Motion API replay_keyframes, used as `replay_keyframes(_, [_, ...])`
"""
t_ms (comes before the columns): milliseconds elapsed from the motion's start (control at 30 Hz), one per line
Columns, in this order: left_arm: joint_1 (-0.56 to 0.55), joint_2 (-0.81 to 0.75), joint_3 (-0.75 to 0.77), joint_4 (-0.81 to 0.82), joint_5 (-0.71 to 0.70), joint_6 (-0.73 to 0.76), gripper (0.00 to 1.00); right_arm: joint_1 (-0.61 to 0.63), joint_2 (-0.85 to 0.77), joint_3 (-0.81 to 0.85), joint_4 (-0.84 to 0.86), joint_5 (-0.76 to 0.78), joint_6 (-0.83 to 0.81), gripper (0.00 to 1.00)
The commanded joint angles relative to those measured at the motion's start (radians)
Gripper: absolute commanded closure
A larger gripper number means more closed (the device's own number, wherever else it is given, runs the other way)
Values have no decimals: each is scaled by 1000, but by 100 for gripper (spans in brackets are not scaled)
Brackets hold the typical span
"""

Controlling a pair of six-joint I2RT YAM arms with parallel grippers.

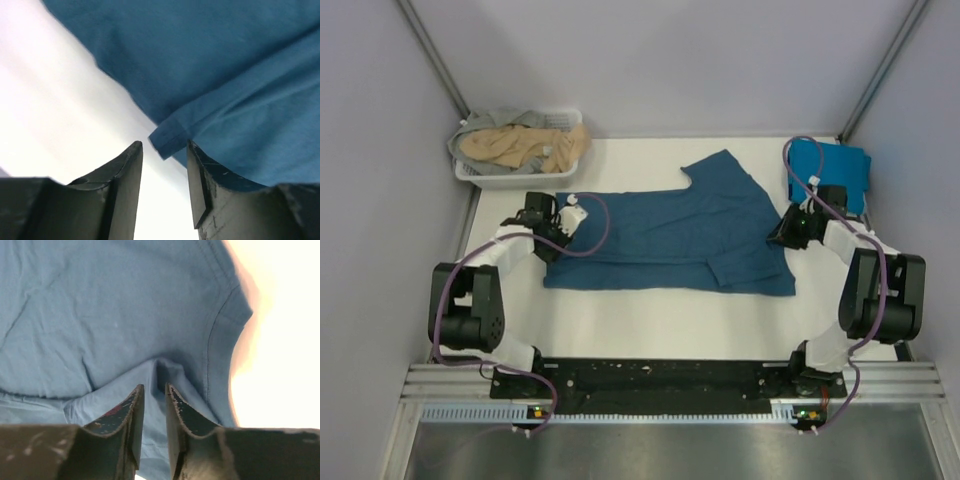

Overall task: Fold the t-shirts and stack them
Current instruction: Fold the flattened tshirt in 1/3 of the way

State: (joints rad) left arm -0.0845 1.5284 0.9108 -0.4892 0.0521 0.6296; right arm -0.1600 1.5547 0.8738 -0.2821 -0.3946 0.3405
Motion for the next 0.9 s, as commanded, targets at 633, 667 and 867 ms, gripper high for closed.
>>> replay_keyframes(633, [-11,-160,-82,-92,195,94,82,579,25,192,-206,-9,-132,100])
replay_keyframes(667, [-11,-152,-104,-63,165,94,82,596,63,200,-206,-1,-124,100])
replay_keyframes(867, [-8,-50,-164,37,-32,78,82,613,198,238,-197,66,-106,100])
